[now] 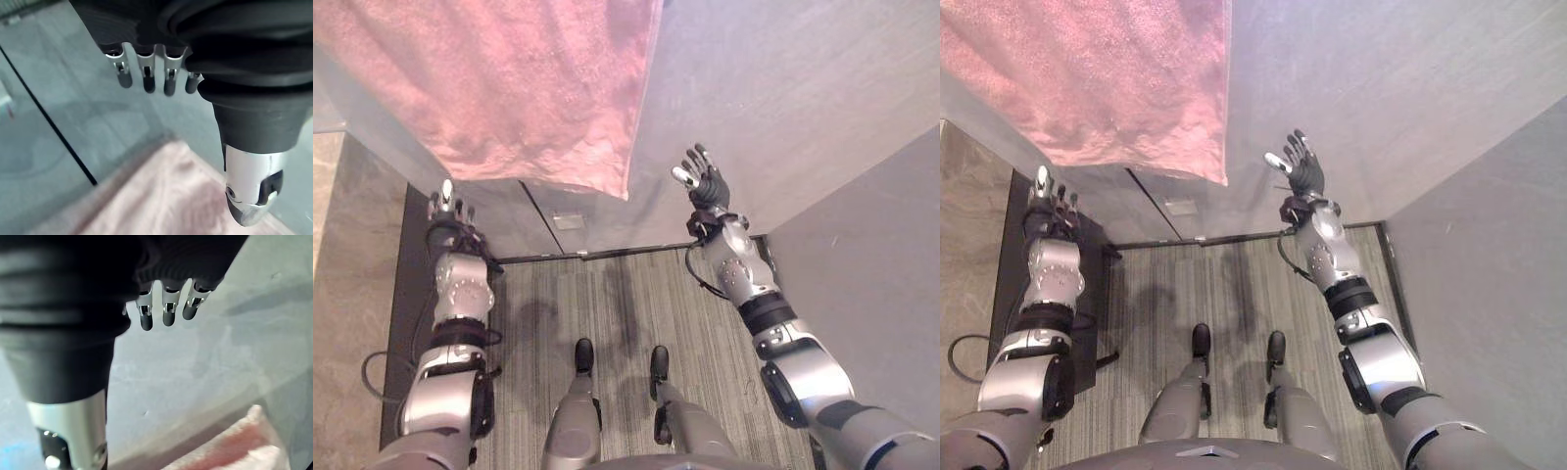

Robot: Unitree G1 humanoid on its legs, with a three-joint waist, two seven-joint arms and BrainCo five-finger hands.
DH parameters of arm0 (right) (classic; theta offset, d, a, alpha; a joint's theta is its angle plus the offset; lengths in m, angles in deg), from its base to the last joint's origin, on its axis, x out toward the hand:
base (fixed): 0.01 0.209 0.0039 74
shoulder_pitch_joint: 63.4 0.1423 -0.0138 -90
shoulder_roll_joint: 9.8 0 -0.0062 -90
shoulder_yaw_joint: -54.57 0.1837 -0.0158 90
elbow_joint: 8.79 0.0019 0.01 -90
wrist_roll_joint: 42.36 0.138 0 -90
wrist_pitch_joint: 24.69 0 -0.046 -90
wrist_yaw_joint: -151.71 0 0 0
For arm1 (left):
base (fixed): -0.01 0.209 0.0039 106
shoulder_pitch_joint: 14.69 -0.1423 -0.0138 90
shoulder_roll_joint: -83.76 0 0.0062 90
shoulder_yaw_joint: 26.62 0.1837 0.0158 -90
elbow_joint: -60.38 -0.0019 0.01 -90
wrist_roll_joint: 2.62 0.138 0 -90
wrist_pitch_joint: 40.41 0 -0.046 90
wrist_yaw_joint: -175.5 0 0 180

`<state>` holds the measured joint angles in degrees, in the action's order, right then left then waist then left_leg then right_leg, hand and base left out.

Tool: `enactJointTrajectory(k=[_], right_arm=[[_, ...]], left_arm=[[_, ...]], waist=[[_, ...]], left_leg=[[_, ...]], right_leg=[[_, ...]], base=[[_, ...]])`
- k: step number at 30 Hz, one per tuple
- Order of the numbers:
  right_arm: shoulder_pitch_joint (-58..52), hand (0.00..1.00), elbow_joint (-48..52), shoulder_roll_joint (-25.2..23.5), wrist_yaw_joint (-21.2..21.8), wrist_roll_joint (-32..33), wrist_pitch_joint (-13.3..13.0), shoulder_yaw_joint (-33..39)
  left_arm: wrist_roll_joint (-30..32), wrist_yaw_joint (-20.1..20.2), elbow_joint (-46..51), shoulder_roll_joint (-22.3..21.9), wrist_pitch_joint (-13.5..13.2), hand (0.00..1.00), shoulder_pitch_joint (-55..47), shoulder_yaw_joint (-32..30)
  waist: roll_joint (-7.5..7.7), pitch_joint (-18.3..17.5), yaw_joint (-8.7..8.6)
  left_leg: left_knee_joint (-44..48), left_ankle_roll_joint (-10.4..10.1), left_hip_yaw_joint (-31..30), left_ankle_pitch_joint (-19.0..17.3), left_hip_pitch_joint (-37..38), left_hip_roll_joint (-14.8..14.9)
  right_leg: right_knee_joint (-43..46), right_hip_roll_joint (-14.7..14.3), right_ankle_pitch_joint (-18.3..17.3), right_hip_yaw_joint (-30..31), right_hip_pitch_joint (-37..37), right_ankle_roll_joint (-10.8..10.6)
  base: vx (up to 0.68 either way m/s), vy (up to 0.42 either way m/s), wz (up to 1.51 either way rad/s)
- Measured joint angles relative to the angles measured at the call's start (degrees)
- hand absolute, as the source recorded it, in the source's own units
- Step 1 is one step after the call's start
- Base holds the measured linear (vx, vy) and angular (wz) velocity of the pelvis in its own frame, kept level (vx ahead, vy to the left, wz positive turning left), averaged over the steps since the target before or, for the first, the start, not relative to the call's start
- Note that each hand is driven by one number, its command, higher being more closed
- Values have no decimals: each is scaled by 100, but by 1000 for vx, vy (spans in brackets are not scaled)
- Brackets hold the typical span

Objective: Organize washtable

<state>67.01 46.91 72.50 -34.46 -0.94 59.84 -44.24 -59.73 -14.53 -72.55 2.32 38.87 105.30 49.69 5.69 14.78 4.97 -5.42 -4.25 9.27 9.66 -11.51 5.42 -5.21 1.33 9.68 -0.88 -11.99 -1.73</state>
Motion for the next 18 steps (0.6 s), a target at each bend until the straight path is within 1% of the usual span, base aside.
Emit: enactJointTrajectory(k=[3, 5, 6, 8, 9, 10, 11, 12, 13, 15, 16, 17, 18], right_arm=[[-271, 0, -1, 57, 3, -66, 9, 135], [-501, 0, -1, 121, 5, -284, 63, 285], [-567, 0, -1, 153, 15, -315, 88, 287], [-966, 0, -7, 191, 115, -639, 125, 472], [-1078, 0, -7, 193, 125, -755, 127, 506], [-1333, 0, -13, 193, 140, -944, 132, 545], [-1469, 0, -13, 192, 163, -993, 134, 589], [-1751, 0, -32, 181, 181, -1204, 141, 734], [-1994, 0, -236, 156, 211, -1358, 141, 911], [-2406, 0, -690, 89, 249, -1394, 185, 1251], [-2691, 0, -1009, 4, 251, -1394, 204, 1508], [-2822, 0, -1171, -36, 254, -1401, 213, 1618], [-3067, 0, -1476, -100, 259, -1478, 234, 1811]], left_arm=[[334, 72, -84, -28, 117, 0, -395, -1], [623, 108, -218, -202, 198, 0, -712, -56], [670, 130, -219, -259, 215, 0, -810, -56], [1107, 272, -327, -493, 329, 0, -1197, -50], [1252, 314, -421, -537, 357, 0, -1274, -43], [1533, 362, -568, -637, 421, 0, -1470, -48], [1623, 392, -641, -700, 442, 0, -1565, -40], [1874, 451, -750, -860, 474, 0, -1762, -51], [2089, 503, -917, -1019, 498, 0, -1962, -52], [2475, 576, -1241, -1294, 558, 0, -2273, -131], [2678, 602, -1422, -1498, 582, 0, -2506, -206], [2801, 607, -1497, -1583, 593, 0, -2633, -210], [3141, 617, -1670, -1743, 640, 0, -2847, -208]], waist=[[-7, -4, 2], [-62, -22, 4], [-81, -22, 4], [-176, -65, 6], [-196, -74, 6], [-250, -114, 1], [-276, -148, -1], [-336, -203, -1], [-387, -290, -8], [-451, -422, -14], [-482, -513, -50], [-490, -580, -90], [-511, -668, -140]], left_leg=[[2, 1, 10, 1, 11, -3], [2, 1, 15, 0, 44, -7], [3, 4, 16, -2, 58, -9], [1, 4, 8, -24, 134, -10], [0, 2, 10, -36, 171, -11], [-3, 5, 13, -66, 231, -11], [-5, -15, 12, -92, 249, -11], [-18, -14, 11, -136, 293, -16], [-33, -20, 9, -171, 328, -23], [-51, -14, -1, -224, 428, -34], [-52, -20, -23, -267, 488, -41], [-52, -14, -37, -287, 495, -48], [-52, -17, -52, -312, 528, -58]], right_leg=[[0, 4, 0, 2, 8, 0], [0, 10, 0, 4, 42, -1], [0, 13, -6, 0, 60, -7], [0, 14, -85, -15, 147, -41], [0, 14, -102, -15, 177, -29], [0, 15, -135, -15, 240, -27], [-1, 15, -152, -15, 261, -29], [-1, 19, -178, -19, 305, -33], [-1, 26, -205, -25, 340, -35], [-1, 44, -270, -66, 450, -52], [-2, 56, -319, -113, 524, -73], [-2, 62, -332, -134, 537, -73], [-1, 71, -367, -150, 576, -80]], base=[[0, 0, 0], [0, 0, 0], [0, 0, 0], [2, 0, 2], [0, 0, 0], [0, 0, 0], [0, 0, 0], [0, 0, 0], [42, 8, 2], [62, 7, 5], [71, 5, 8], [104, 5, 11], [102, 7, 4]])
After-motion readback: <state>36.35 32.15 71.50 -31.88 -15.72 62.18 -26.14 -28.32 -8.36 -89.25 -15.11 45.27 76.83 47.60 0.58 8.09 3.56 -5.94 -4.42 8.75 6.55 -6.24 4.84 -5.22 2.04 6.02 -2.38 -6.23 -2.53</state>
